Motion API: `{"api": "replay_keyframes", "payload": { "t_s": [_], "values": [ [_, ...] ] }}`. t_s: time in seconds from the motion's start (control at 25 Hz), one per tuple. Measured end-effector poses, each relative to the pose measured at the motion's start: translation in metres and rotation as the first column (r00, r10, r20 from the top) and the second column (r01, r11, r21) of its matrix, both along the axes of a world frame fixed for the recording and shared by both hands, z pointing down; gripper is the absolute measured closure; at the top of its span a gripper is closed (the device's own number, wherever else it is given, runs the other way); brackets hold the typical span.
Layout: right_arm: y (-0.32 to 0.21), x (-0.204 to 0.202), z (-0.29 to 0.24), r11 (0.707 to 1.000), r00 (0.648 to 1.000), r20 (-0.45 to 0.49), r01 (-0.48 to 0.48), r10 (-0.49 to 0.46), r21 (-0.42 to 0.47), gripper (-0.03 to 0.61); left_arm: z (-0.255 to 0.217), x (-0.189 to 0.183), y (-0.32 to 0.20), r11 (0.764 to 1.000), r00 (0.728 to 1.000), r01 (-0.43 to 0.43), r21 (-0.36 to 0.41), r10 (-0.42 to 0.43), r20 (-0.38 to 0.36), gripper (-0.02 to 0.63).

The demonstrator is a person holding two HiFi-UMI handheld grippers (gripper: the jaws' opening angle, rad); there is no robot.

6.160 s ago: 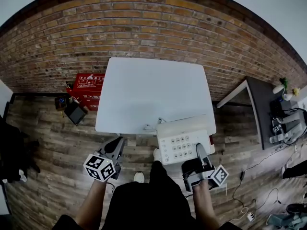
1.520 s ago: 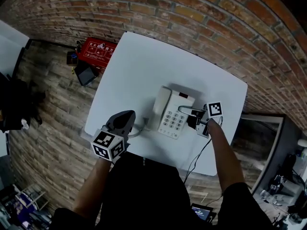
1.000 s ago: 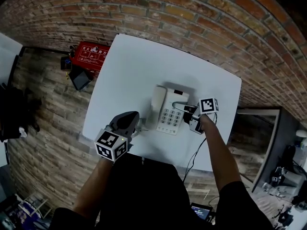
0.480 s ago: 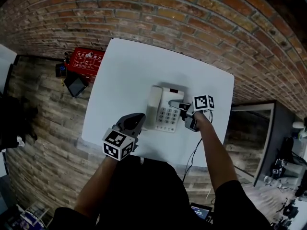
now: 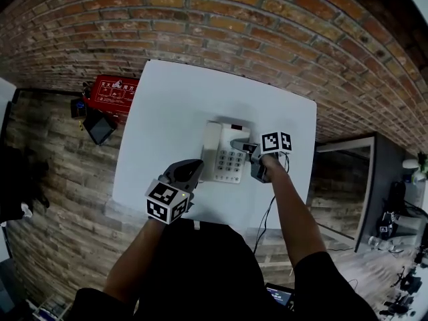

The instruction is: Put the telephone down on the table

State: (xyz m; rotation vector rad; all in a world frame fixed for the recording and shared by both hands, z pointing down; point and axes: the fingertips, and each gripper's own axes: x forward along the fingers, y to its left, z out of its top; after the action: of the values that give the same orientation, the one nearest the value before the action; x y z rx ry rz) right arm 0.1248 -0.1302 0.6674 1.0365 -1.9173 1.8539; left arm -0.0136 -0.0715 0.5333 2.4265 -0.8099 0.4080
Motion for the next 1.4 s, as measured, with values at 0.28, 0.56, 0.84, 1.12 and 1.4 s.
{"api": "replay_keyframes", "payload": {
  "t_s": [0.28,0.56,0.84,1.12,1.4],
  "values": [
    [0.002,0.007,-0.005,0.997,0.997,-0.027,-0.071,0.072,0.024,0.275,-0.004,0.008,0.003,0.999,0.999,-0.034,0.006,0.035,-0.007,0.601],
    [0.011,0.026,-0.032,0.984,0.991,-0.050,-0.117,0.125,0.134,0.335,-0.011,0.016,0.002,0.999,0.999,-0.049,0.009,0.049,-0.016,0.601],
    [0.032,0.025,-0.081,0.936,0.981,-0.059,-0.156,0.183,0.314,0.508,-0.029,0.035,0.002,0.996,0.996,-0.076,0.039,0.077,-0.047,0.601],
    [0.064,0.021,-0.126,0.870,0.967,-0.111,-0.153,0.230,0.469,0.541,-0.053,0.048,0.003,0.991,0.992,-0.107,0.084,0.112,-0.054,0.601],
    [0.086,0.023,-0.183,0.767,0.953,-0.110,-0.157,0.284,0.622,0.557,-0.072,0.048,0.008,0.988,0.990,-0.106,0.114,0.115,-0.076,0.601]
  ]
}}
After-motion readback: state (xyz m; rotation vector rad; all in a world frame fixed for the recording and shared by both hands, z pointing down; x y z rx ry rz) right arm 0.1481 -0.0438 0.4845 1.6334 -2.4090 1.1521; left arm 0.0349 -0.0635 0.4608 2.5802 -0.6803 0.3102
